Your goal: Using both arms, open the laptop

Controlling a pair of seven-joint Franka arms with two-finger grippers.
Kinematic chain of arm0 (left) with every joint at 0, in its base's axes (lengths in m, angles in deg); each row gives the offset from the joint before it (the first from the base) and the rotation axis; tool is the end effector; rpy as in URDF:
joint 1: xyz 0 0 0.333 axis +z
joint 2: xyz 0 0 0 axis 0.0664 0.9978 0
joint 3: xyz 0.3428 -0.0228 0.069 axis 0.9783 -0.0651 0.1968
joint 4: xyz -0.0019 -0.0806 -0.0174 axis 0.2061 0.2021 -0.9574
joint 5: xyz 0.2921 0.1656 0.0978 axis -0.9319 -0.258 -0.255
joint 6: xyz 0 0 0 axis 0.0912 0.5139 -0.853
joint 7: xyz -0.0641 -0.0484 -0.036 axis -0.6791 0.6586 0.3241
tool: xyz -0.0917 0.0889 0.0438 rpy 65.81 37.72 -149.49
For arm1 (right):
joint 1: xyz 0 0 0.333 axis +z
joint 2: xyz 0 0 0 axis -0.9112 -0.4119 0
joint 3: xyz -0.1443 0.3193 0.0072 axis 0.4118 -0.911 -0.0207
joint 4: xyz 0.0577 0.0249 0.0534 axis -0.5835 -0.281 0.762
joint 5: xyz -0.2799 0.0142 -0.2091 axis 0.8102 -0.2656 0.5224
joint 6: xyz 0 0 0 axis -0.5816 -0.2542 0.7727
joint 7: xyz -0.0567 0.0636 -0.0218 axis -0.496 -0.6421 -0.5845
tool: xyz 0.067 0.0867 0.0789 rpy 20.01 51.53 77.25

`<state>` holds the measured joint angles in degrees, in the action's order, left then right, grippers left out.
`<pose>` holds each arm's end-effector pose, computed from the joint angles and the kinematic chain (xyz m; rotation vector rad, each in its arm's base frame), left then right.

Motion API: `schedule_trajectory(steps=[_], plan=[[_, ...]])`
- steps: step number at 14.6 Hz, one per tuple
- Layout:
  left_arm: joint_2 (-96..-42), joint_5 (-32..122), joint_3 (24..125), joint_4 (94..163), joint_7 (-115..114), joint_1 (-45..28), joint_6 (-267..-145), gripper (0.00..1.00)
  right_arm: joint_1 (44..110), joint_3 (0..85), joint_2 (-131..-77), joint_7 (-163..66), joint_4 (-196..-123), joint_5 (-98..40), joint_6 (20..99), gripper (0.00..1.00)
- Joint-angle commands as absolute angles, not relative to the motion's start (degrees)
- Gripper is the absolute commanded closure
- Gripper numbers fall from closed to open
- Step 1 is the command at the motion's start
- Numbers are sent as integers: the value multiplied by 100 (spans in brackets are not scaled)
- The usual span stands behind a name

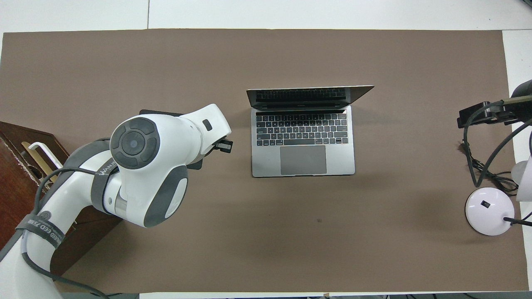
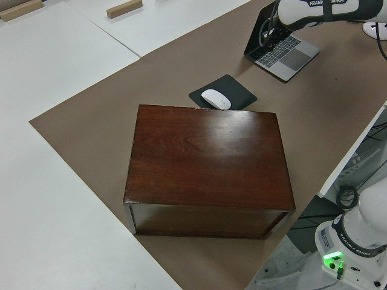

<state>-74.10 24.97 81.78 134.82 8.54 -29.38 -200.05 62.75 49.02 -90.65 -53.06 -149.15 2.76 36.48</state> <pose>0.4874 -0.2748 0.4623 2.9595 -0.5207 0.2756 0.5239 -0.0235 0.5939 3.1236 0.0486 -0.0387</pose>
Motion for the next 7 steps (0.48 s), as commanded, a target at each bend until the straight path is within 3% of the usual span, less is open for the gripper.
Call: schedule_trajectory(steps=[1,7], plan=[[-7504,2568,8152,13195,1221,-2661,-19327,100,6242,4869,-8908,-5388,-15123,201,3668,0],[-7504,2560,8152,12351,1757,-2020,-17842,100,6251,4869,-8811,-5397,-15334,201,3835,0]])
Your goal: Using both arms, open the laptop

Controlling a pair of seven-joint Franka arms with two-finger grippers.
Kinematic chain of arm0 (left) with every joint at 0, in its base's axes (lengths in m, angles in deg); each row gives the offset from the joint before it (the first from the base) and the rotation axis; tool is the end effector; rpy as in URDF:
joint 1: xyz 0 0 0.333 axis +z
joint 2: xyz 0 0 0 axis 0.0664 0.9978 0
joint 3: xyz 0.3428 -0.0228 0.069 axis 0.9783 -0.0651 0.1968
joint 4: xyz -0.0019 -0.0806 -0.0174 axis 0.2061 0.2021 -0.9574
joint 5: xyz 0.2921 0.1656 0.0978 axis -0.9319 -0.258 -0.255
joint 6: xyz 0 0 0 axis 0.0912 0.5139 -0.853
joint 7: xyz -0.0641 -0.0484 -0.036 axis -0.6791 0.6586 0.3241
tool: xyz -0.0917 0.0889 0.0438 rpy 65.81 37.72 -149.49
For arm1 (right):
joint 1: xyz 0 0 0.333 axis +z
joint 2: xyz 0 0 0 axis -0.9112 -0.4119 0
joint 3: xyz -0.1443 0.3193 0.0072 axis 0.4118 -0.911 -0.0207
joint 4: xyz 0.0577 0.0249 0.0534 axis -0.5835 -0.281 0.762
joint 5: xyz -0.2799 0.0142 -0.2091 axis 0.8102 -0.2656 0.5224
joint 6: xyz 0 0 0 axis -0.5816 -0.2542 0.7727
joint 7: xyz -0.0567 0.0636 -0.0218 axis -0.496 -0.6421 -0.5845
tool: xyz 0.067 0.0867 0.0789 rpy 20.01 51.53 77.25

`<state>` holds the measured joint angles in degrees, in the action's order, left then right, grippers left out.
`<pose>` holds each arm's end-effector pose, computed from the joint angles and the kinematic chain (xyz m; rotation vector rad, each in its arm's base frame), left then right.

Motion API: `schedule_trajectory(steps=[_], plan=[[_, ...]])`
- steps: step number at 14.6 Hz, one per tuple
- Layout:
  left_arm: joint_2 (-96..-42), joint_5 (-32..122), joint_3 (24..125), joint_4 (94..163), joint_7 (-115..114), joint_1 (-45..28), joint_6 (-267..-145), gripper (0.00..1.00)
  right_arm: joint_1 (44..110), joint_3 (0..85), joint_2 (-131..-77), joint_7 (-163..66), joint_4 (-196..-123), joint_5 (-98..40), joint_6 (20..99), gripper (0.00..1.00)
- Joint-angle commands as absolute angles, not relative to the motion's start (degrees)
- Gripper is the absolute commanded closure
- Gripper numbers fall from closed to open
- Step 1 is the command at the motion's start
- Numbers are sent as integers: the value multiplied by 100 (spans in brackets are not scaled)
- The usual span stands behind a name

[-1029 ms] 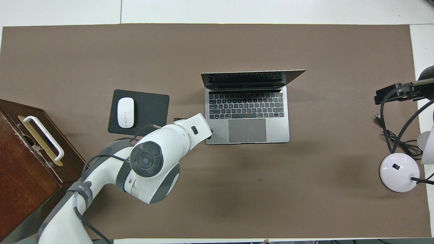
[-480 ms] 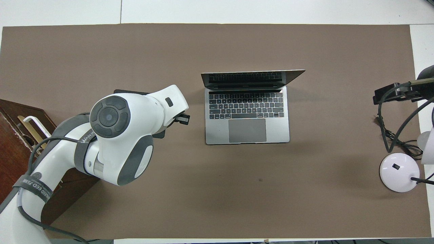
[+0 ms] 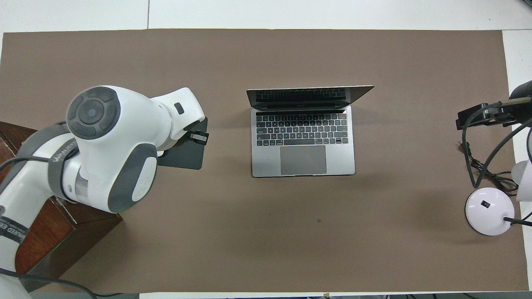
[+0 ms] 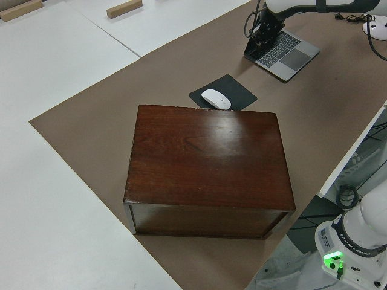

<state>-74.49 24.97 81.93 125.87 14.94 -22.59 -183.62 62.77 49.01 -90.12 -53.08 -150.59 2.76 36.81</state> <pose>0.5106 -0.2154 0.5056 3.0032 -0.5394 0.1108 0.5200 -0.0230 0.5884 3.1238 0.0492 -0.0545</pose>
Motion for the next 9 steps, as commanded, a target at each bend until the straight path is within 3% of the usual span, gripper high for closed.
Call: schedule_trajectory(steps=[1,9], plan=[[-7531,2525,8161,12220,1880,-1923,-17570,100,6260,4860,-8811,-5397,-15334,201,3835,0],[-8303,2289,8161,12016,2900,-860,-16276,100,6260,4860,-8802,-5423,-15352,122,3861,0]])
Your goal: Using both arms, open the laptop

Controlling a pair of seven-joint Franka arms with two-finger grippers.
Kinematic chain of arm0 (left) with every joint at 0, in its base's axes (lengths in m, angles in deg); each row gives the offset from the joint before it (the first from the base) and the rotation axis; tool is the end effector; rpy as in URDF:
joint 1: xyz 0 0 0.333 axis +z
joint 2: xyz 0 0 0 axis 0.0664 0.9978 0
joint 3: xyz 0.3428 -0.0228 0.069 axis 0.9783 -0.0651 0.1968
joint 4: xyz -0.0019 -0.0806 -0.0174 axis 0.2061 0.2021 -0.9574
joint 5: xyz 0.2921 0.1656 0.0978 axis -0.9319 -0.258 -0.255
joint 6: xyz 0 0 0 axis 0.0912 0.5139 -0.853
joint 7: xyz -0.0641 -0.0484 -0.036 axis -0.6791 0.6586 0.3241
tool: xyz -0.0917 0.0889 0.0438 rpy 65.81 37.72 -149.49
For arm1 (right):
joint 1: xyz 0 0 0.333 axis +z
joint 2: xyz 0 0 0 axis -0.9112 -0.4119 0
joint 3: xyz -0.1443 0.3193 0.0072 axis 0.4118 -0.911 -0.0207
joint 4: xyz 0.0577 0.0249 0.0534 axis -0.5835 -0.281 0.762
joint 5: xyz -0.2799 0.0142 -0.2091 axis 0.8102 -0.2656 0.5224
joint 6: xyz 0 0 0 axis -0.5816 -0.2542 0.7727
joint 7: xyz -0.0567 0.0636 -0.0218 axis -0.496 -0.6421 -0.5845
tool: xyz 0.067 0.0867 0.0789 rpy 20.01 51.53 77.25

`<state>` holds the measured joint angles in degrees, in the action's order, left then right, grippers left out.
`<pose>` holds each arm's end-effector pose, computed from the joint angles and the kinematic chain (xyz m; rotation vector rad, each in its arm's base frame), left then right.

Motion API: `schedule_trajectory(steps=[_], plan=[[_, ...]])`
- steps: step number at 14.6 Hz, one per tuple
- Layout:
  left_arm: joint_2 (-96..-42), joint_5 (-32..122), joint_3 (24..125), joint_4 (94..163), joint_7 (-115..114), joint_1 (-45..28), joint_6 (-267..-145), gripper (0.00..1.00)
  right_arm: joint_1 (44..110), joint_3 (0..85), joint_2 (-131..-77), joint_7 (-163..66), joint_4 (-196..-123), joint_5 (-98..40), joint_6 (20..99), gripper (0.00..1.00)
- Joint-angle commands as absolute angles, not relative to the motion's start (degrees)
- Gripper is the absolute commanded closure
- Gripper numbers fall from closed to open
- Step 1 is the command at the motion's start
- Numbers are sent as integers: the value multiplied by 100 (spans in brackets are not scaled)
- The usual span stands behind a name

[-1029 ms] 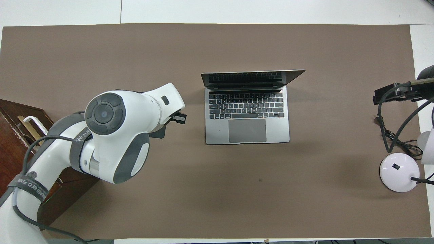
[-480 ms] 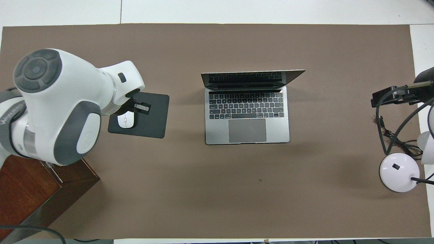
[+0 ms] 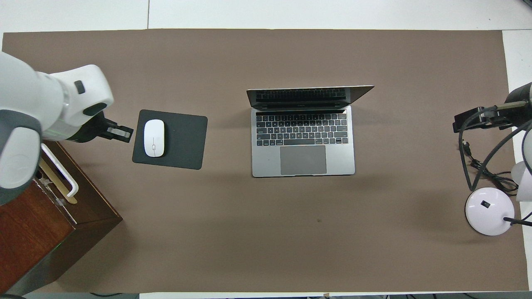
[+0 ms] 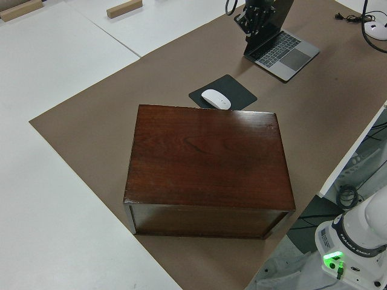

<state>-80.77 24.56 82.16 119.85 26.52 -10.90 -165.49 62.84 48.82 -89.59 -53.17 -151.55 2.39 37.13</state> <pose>0.4946 -0.0972 0.5807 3.0079 -0.5660 -0.0198 0.5170 -0.0197 0.5865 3.1300 0.0531 -0.0570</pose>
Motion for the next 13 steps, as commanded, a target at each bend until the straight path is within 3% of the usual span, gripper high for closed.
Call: schedule_trajectory(steps=[1,6,7,8,13], plan=[[-8383,2043,8152,12025,3005,-798,-16188,100,6251,4860,-8802,-5423,-15352,122,3861,0],[-8568,1944,8161,12060,3042,-166,-16099,100,6260,4860,-8802,-5432,-15352,87,3861,1],[-8594,1944,8161,12077,3033,-60,-16108,44,6260,4860,-8802,-5440,-15360,78,3870,1],[-8594,1944,8161,12086,3041,20,-16117,0,6260,4860,-8802,-5432,-15395,78,3931,1],[-8586,1953,8170,12078,2998,249,-16336,0,6260,4860,-8706,-5432,-15597,78,4072,1]])
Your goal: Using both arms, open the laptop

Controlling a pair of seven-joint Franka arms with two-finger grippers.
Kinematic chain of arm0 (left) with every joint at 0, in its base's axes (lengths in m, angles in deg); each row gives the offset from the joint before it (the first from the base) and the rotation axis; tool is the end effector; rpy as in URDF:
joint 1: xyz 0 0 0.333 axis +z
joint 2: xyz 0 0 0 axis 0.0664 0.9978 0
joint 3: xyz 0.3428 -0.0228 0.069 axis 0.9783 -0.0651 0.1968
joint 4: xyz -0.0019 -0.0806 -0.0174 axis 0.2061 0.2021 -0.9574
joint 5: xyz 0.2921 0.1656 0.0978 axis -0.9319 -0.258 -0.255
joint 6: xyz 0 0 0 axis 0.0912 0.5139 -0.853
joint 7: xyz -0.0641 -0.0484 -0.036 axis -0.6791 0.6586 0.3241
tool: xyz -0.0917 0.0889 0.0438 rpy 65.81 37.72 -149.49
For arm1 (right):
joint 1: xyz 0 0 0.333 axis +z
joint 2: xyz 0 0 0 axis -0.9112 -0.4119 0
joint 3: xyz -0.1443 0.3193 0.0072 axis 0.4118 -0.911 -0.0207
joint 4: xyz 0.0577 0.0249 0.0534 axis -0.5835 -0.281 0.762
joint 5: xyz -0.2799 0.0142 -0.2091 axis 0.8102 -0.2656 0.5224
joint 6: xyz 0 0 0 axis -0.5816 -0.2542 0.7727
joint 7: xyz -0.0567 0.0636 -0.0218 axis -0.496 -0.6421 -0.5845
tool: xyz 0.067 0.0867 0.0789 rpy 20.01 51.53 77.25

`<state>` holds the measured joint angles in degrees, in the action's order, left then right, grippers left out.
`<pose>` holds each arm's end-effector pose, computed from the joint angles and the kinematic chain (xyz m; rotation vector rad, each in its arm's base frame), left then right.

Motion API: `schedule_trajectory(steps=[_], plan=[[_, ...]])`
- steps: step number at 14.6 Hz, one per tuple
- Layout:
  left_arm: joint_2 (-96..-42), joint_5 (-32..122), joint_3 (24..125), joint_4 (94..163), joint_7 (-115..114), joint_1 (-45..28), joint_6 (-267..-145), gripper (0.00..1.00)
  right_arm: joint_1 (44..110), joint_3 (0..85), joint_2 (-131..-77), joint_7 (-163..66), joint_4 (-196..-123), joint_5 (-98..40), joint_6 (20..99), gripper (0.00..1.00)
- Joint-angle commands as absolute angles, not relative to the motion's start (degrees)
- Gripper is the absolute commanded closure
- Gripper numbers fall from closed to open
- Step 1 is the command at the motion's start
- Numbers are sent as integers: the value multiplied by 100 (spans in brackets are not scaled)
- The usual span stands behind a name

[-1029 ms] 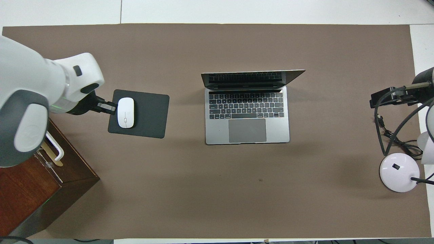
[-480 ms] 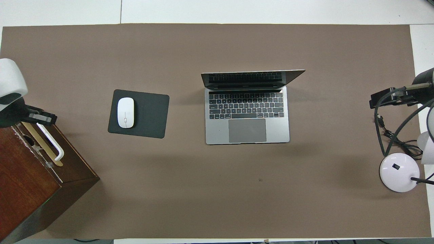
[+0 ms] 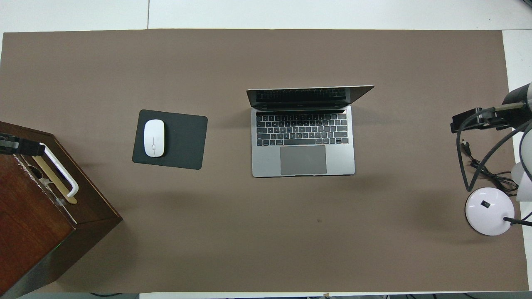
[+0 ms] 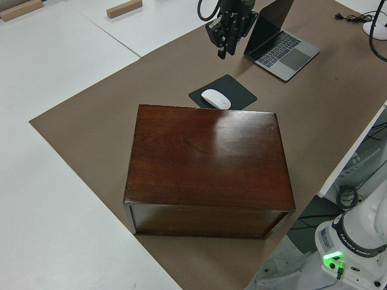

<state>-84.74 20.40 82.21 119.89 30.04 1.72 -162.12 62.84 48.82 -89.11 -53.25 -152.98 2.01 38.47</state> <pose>0.4773 0.0227 0.6089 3.1071 -0.3487 -0.0037 0.5157 -0.0187 0.5820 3.1364 0.0502 -0.0459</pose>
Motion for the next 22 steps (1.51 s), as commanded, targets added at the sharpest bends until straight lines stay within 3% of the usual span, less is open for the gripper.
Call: schedule_trajectory(steps=[1,7,12,22], plan=[[-8577,1953,8161,12078,2963,301,-16345,0,6251,4860,-8697,-5432,-15606,78,4072,1],[-8480,1970,8161,11920,2936,310,-16565,0,6260,4860,-8662,-5432,-15729,78,4169,1],[-8006,2137,8152,11015,2438,319,-15985,0,6251,4860,-8609,-5432,-15782,78,4222,1],[-8075,2094,8073,11444,1776,82,-16222,0,6251,4860,-8609,-5414,-15782,78,4196,1]])
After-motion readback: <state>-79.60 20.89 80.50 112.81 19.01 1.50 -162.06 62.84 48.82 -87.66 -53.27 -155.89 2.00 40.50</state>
